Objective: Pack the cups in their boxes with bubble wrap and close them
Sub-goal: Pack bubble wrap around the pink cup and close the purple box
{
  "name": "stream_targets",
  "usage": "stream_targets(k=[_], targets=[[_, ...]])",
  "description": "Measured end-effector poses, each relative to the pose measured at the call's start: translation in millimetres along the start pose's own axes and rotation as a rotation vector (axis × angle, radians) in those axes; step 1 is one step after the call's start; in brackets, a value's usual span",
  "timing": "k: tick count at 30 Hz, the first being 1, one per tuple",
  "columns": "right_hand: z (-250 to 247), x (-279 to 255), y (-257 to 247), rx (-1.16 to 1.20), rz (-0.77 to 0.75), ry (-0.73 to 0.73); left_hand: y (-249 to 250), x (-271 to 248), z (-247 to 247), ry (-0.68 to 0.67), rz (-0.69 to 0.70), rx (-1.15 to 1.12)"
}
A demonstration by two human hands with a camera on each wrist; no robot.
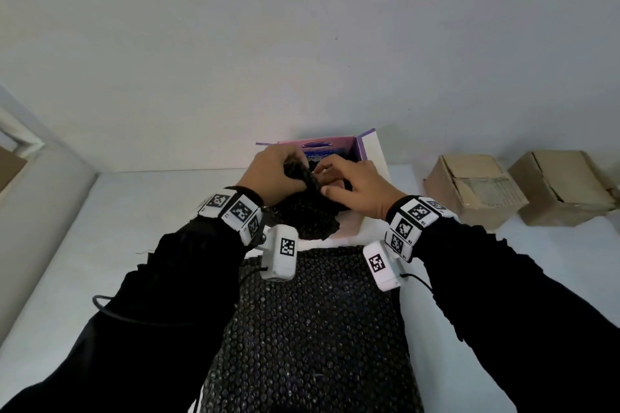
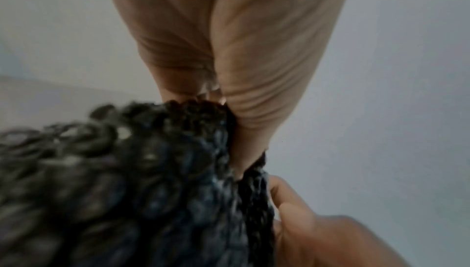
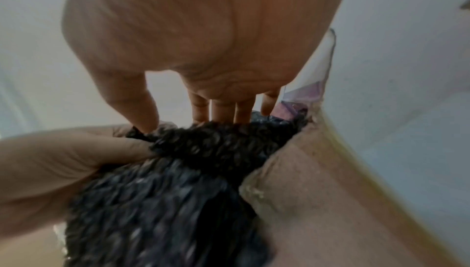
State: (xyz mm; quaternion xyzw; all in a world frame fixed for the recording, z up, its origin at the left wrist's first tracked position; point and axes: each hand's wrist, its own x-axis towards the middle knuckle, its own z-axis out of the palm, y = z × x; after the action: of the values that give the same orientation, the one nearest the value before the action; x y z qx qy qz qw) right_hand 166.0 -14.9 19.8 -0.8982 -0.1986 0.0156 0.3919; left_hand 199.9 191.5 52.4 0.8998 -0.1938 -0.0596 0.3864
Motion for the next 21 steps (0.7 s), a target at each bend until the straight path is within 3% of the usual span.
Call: stream_targets(k=[3,9,14,18,21], targets=[[-2,-4,0,0.185,0.096,0.005,-1,5,12,0.149,-0.066,-0.122],[4,0,11,-0.035,0.043,0.115,-9,-4,33,0.134,-0.088,-0.368],[13,5,12,-0.139,0.115,0.263,-23,-17,32,-0.030,0.066,-0.029],[19,4,12,-0.242,0.073,0.276,-29,-17,36,0.185,0.143,0.260],[14,4,11,-0.346,0.056,0.150,-28,-13,39,0.126,0.201,0.373]])
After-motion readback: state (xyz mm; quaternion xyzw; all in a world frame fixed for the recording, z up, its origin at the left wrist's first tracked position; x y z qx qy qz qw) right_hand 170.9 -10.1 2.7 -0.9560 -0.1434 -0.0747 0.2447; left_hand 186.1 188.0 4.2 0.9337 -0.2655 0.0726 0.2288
